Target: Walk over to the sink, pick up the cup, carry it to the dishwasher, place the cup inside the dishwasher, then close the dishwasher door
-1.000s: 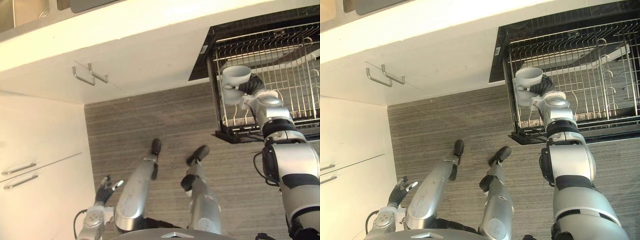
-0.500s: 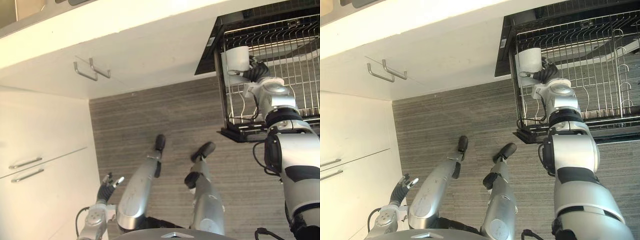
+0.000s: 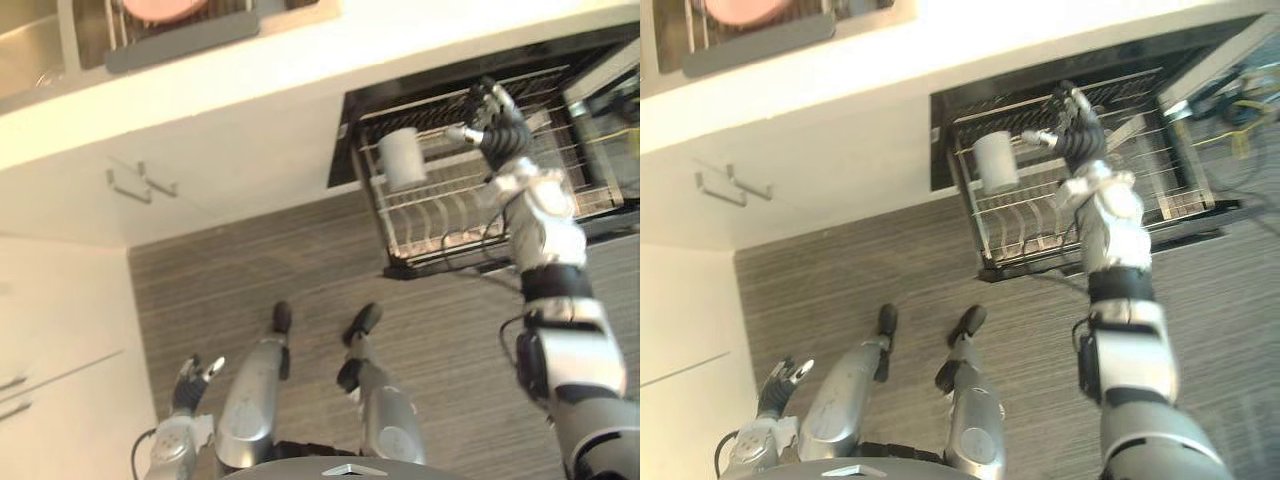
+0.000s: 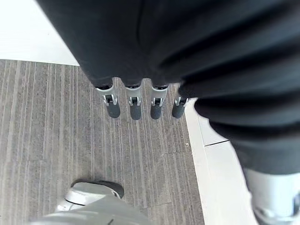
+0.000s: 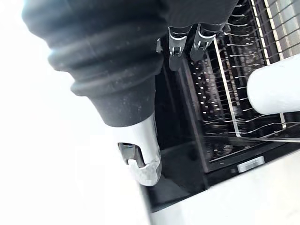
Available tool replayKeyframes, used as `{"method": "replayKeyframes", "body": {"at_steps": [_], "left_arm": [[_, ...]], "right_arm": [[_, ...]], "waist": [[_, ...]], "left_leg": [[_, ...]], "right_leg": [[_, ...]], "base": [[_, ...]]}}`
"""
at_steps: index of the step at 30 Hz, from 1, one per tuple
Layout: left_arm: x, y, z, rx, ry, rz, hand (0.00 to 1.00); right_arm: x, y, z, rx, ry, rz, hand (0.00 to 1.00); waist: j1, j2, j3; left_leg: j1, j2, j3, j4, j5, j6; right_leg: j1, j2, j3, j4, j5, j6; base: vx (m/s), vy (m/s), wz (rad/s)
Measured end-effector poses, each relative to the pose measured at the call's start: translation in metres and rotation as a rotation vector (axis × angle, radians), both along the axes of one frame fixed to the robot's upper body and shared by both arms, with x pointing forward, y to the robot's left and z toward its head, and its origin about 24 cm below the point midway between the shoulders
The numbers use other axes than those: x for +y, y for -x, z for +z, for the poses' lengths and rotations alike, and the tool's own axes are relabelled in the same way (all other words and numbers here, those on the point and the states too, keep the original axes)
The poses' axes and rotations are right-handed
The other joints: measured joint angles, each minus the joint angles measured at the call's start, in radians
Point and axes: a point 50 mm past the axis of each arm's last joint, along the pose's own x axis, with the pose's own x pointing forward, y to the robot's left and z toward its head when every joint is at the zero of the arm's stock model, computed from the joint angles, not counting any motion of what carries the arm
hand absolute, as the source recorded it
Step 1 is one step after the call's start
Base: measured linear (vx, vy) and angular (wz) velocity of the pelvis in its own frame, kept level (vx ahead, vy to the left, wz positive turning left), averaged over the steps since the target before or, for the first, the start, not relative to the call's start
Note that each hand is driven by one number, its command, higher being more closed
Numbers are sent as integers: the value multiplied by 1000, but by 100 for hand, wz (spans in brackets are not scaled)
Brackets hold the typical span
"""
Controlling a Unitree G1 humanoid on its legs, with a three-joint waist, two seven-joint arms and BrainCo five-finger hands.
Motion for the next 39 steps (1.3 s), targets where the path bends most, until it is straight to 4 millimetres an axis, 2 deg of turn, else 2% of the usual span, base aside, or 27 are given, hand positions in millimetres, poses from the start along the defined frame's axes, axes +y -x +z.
{"method": "replayKeyframes", "body": {"at_steps": [2,4,6,9,10,13,14,16,19,21,23,24,25,26,27,28,30,31,32,35,39], "left_arm": [[5,23,-8,60,7,61,0],[5,59,-18,151,40,177,0],[3,78,-22,199,45,230,0],[7,100,-25,269,1,277,0],[12,102,-24,268,-9,313,0],[22,100,-22,238,-13,388,0],[24,102,-22,240,-6,438,0],[25,109,-24,262,7,474,0],[18,126,-29,328,26,501,0],[13,125,-30,342,17,478,0],[7,123,-31,353,7,444,0],[3,119,-31,354,-8,399,0],[3,115,-31,353,-31,354,0],[1,112,-31,350,-37,327,0],[8,103,-29,334,-72,281,0],[14,94,-27,312,-110,218,0],[20,80,-23,278,-139,173,0],[20,75,-23,269,-129,171,0],[20,75,-23,257,-90,190,0],[11,78,-27,221,44,235,0],[7,83,-29,223,88,229,0]], "right_arm": [[15,22,-34,4,-53,35,0],[35,51,-67,0,-119,71,0],[45,66,-78,-9,-137,97,0],[61,74,-80,-49,-146,151,0],[64,74,-79,-61,-144,163,0],[64,81,-73,-106,-136,161,0],[58,87,-70,-127,-140,128,0],[49,93,-69,-135,-138,81,0],[39,96,-63,-172,-170,56,0],[39,99,-58,-209,-233,71,0],[36,102,-59,-235,-325,73,0],[32,107,-60,-245,-372,60,0],[30,113,-62,-250,-386,49,0],[29,115,-64,-249,-392,40,0],[25,125,-67,-252,-396,4,0],[19,135,-69,-250,-405,-48,0],[10,147,-66,-266,-397,-107,0],[7,151,-61,-286,-392,-126,0],[3,154,-56,-318,-397,-140,0],[0,155,-47,-394,-438,-136,0],[-3,156,-42,-428,-449,-158,0]], "waist": [[-10,-20,-61],[-22,-22,-119],[-22,-22,-149],[-12,-30,-194],[-6,-36,-225],[6,-34,-261],[-15,-29,-264],[-30,-21,-270],[-26,-28,-286],[-30,-36,-291],[-48,-36,-300],[-54,-29,-311],[-69,-17,-318],[-79,-11,-321],[-105,-12,-323],[-139,-17,-321],[-159,-58,-322],[-159,-72,-321],[-159,-80,-328],[-132,-49,-332],[-134,-33,-329]], "left_leg": [[33,8,5,-8,-18,-4],[80,18,4,-9,-49,-8],[102,21,-3,-10,-59,-10],[153,16,-38,-58,-45,-15],[164,9,-56,-87,-26,-16],[185,-5,-74,-155,18,-19],[185,2,7,-160,13,-1],[187,45,136,-108,-8,-1],[205,11,144,-72,-22,5],[229,-12,150,-108,-11,21],[264,-36,151,-166,-4,26],[286,-46,147,-203,-4,32],[296,-48,135,-220,0,37],[294,-48,117,-218,3,42],[289,-52,65,-213,13,56],[281,-59,-4,-203,28,64],[266,-74,-85,-190,44,52],[262,-83,-105,-177,44,48],[265,-86,-128,-169,45,43],[282,-70,-135,-212,66,24],[327,-64,-135,-286,102,20]], "right_leg": [[29,8,11,0,-16,4],[84,17,10,0,-41,11],[109,21,-1,0,-52,15],[152,20,-37,0,-63,18],[157,17,-55,0,-70,22],[194,-1,-130,0,-85,32],[226,-17,-184,1,-93,43],[270,-29,-229,1,-99,61],[294,-72,-226,16,-94,91],[297,-95,-225,25,-88,101],[314,-115,-226,36,-89,103],[304,-129,-218,77,-107,90],[280,-143,-161,147,-136,50],[266,-144,-99,183,-150,28],[252,-130,71,241,-194,-12],[252,-76,256,257,-315,-5],[278,8,404,200,-370,13],[290,36,404,162,-367,13],[322,43,398,161,-341,39],[323,58,391,170,-341,38],[352,60,375,170,-341,38]], "base": [[149,30,-17],[186,43,-6],[148,38,10],[129,32,36],[117,24,55],[104,45,74],[11,75,117],[29,113,87],[54,223,20],[1,192,4],[-74,107,-1],[-61,65,8],[-15,103,19],[39,123,63],[85,75,120],[126,-9,143],[121,-135,137],[118,-171,125],[90,-105,81],[35,-93,34],[-58,-63,11]]}}
